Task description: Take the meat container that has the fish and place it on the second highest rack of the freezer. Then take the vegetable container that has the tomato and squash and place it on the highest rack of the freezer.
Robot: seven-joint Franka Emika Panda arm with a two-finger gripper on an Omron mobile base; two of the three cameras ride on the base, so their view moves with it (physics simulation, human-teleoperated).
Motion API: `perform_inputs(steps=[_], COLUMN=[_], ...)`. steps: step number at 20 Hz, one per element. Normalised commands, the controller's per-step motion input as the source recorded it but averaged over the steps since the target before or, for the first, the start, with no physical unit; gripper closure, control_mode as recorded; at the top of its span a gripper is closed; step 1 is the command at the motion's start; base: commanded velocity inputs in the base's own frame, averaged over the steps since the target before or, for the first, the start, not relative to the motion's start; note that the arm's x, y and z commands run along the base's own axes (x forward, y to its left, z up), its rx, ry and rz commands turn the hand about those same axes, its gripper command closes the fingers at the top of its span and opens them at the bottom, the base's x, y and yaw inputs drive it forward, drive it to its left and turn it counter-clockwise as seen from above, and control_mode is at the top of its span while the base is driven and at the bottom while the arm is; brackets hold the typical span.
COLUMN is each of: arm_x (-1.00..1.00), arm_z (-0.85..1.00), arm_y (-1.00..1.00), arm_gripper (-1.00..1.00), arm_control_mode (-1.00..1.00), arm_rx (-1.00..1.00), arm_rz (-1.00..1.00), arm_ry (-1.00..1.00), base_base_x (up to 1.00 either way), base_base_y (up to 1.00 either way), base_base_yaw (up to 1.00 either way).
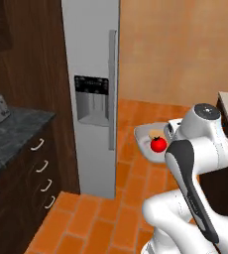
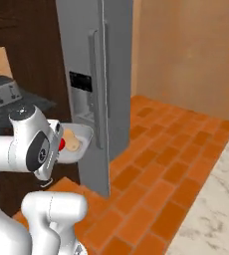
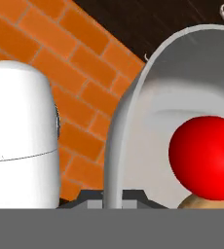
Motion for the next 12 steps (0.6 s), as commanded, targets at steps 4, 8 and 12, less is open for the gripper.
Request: perform_inputs(steps=[4,8,12], arm_x=[0.00,0.00,0.00], arm_z=[0.00,0.00,0.00], arm_y=[0.00,0.00,0.00], arm_gripper=[1.00,1.00,1.00], arm_control_mode=[1.00,1.00,1.00], arm_rx=[0.00,0.00,0.00], arm_rz=[0.00,0.00,0.00], arm_ry=[0.00,0.00,0.00], base_base_x=[-0.20,-0.13,0.07], base_base_y=[0.00,0.13,0.57], base_base_yaw=[-1.00,-0.95,-0.51])
